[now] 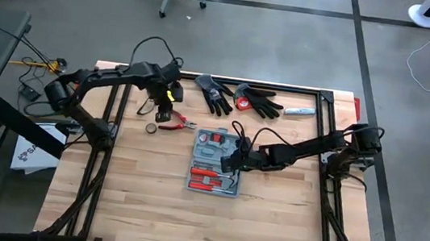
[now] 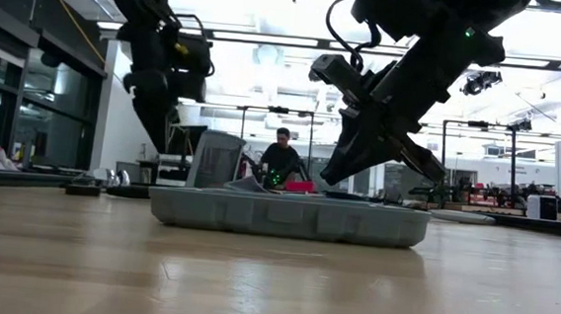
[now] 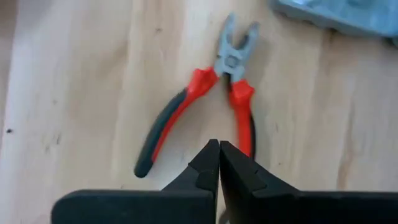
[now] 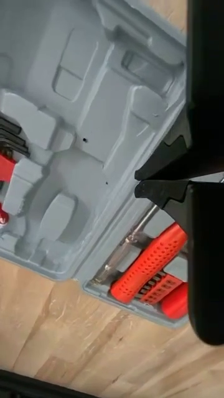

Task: Prefit tool cases
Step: Put the orange pliers into the gray tool box

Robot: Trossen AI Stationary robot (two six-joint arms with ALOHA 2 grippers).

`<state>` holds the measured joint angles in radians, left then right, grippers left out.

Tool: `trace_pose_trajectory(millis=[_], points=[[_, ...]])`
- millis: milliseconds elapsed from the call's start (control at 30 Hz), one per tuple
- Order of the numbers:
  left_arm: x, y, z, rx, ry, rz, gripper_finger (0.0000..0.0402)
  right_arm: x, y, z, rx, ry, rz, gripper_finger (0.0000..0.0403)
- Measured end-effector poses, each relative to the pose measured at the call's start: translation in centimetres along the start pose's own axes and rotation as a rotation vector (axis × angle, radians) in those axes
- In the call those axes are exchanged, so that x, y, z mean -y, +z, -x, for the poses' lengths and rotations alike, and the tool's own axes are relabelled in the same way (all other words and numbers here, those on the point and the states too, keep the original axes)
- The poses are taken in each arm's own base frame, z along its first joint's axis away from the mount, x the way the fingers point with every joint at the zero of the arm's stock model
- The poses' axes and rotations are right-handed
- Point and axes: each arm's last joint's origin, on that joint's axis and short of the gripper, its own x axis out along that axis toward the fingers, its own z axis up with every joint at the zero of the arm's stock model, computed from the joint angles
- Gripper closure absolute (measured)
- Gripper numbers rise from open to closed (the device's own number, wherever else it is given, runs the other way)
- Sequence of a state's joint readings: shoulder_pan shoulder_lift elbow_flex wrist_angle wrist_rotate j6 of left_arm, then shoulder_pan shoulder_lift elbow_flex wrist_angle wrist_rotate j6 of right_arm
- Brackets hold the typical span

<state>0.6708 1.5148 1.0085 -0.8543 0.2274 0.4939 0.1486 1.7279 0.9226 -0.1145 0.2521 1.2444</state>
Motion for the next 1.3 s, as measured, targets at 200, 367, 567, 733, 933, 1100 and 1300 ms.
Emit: trace_pose_trajectory(millis=[200,367,567,733,933,1100,1300], points=[[-1.2,1.0,-1.0,0.011,0.362,-0.057,0.037,0.2,0.6,-0.1,0.028,-0.014,0.017,0.0403],[-2.9,1.9,-3.2,0.095,0.35,-0.026,0.0365,0.4,1.2,-0.3,0.034,-0.021,0.025,0.0403],[-2.5,0.1,-7.1,-0.156,0.169,0.022,0.0381,0.5,1.2,-0.3,0.026,-0.018,0.026,0.0403],[-0.8,-0.7,-6.6,-0.232,-0.004,0.041,0.0399,0.4,0.9,-0.2,0.02,-0.015,0.034,0.0403],[-0.1,-0.3,-3.6,-0.126,0.062,0.12,0.0395,0.5,1.1,-0.3,0.019,-0.024,0.048,0.0403],[1.8,-0.2,-0.5,0.018,0.058,0.192,0.0394,0.5,1.1,-0.3,0.016,-0.023,0.051,0.0403],[3.6,-1.4,-1.1,0.011,0.111,0.356,0.0394,0.6,1.1,-0.3,0.021,-0.035,0.062,0.0403]])
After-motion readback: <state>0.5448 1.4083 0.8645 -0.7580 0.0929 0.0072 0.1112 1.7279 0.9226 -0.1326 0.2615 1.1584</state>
